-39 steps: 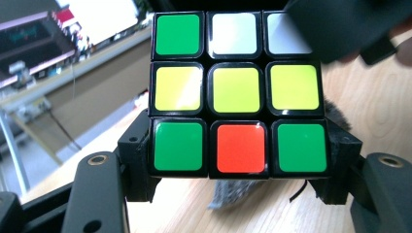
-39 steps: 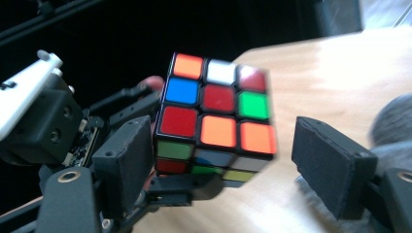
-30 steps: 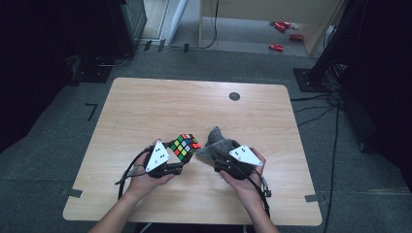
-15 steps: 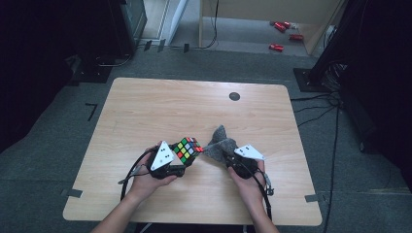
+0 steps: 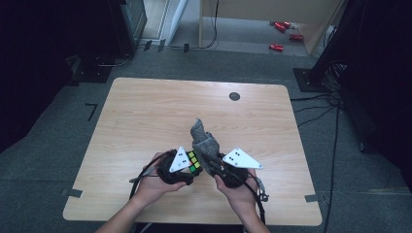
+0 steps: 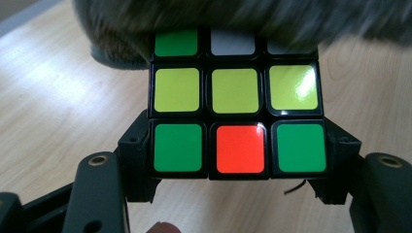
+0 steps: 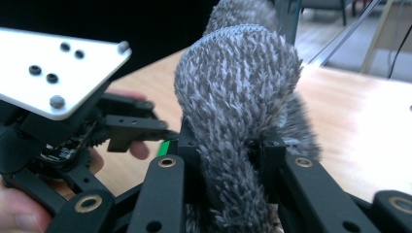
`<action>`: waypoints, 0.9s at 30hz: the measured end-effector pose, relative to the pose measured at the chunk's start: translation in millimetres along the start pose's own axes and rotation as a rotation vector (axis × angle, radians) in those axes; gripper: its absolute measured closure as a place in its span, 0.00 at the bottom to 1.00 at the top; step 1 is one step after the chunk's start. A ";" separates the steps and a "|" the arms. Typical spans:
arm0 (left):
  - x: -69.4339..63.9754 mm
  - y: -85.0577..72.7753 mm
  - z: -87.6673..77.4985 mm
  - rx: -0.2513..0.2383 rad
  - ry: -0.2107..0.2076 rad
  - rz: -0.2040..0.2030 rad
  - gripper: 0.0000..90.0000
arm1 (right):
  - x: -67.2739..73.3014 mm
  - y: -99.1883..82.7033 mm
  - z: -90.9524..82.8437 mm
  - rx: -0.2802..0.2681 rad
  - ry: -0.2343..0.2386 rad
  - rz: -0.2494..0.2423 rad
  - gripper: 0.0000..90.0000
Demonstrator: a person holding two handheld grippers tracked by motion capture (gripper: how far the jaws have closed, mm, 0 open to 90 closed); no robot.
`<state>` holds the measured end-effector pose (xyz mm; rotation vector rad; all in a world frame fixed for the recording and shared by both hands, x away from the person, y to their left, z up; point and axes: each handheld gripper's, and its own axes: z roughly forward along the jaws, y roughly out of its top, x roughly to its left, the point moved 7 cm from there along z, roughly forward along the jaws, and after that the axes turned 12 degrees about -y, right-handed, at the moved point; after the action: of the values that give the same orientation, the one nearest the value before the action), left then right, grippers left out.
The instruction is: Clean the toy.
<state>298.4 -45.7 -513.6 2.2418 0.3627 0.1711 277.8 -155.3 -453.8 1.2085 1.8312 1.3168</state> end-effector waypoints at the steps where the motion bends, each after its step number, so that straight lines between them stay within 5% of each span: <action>1: -0.9 0.1 0.8 0.014 0.003 -0.004 0.39 | 2.7 -2.2 1.5 0.007 -0.002 -0.006 0.81; 8: -6.4 4.2 1.7 0.093 0.004 -0.057 0.39 | 14.4 -8.6 4.1 0.026 -0.019 -0.029 0.81; 15: -6.3 3.5 2.2 0.091 -0.010 -0.068 0.39 | 28.2 -14.7 6.8 0.070 0.068 0.001 0.82; 23: -7.2 6.1 -0.3 0.061 -0.036 -0.065 0.39 | -2.5 -9.2 6.3 0.067 0.026 0.148 0.82; 27: -9.9 10.6 -1.4 0.035 -0.042 -0.055 0.39 | 9.4 -6.9 1.6 0.052 0.040 0.135 0.82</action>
<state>290.8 -54.3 -504.6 2.2638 0.4079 0.0892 272.8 -146.8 -460.3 1.3627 1.8495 1.3833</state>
